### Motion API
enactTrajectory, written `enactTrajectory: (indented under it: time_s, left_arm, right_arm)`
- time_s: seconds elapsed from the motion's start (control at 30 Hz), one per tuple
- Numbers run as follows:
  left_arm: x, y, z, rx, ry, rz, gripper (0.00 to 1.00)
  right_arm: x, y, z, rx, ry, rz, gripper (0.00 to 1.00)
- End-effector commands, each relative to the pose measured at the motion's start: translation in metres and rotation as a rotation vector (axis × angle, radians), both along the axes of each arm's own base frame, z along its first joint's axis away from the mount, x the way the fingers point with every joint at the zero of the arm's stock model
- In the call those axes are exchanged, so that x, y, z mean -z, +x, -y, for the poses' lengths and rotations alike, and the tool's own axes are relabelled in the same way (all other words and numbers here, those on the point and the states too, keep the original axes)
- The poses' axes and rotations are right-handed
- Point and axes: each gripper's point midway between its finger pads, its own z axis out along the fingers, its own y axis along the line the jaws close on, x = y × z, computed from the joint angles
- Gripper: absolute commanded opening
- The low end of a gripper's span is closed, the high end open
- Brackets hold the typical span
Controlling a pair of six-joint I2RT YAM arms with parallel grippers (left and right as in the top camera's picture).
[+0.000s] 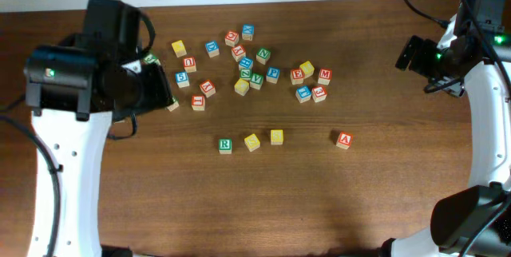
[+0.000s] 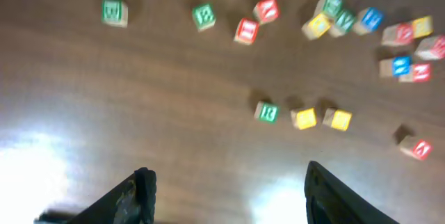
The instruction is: Spell out RSS
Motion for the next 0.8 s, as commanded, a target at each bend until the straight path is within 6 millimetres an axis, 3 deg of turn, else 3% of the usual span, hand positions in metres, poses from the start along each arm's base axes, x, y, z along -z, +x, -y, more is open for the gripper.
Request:
enactTrajectory:
  time_s: [0.0,0.1,0.2,0.27,0.37,0.5,0.57,0.6,0.63,0.67,0.7,0.77]
  left_arm:
    - [0.015,-0.017,-0.007,-0.054,0.003,-0.033,0.61]
    - [0.049,-0.018,-0.005,-0.050,0.005,-0.100,0.63]
    - [0.113,-0.025,0.005,-0.033,-0.028,-0.229,0.66]
    - [0.167,-0.028,0.012,-0.024,-0.061,-0.275,0.67]
    - [0.220,-0.026,0.017,-0.017,-0.088,-0.257,0.73]
    - [0.249,-0.020,0.023,-0.006,-0.131,-0.202,0.74]
    - [0.251,-0.015,0.015,-0.051,-0.130,-0.185,0.78]
    - [0.251,-0.013,0.002,-0.115,-0.140,-0.183,0.79]
    - [0.251,-0.011,-0.010,-0.172,-0.150,-0.182,0.80]
    - [0.252,-0.010,-0.021,-0.235,-0.160,-0.180,0.80]
    - [0.251,-0.010,-0.030,-0.274,-0.164,-0.177,0.80]
    - [0.253,-0.010,-0.050,-0.327,-0.131,-0.172,0.79]
  right_arm:
    - [0.001,0.000,0.003,0.005,-0.008,-0.004,0.98]
    - [0.001,0.000,0.003,0.005,-0.008,-0.004,0.98]
    - [0.001,0.000,0.003,0.005,-0.008,-0.004,0.98]
    - [0.001,0.000,0.003,0.005,-0.008,-0.004,0.98]
    - [0.001,0.000,0.003,0.005,-0.008,-0.004,0.98]
    - [0.001,0.000,-0.002,-0.007,0.017,-0.001,0.98]
    - [0.004,-0.013,-0.033,-0.066,0.180,-0.046,0.98]
    - [-0.001,-0.016,-0.057,-0.115,0.310,-0.036,0.99]
    - [-0.010,-0.016,-0.082,-0.196,0.423,-0.014,0.98]
    - [-0.021,-0.017,-0.114,-0.386,0.492,0.043,0.98]
    - [-0.026,-0.025,-0.148,-0.546,0.519,0.051,0.90]
    - [-0.008,-0.049,-0.210,-0.723,0.402,-0.069,0.61]
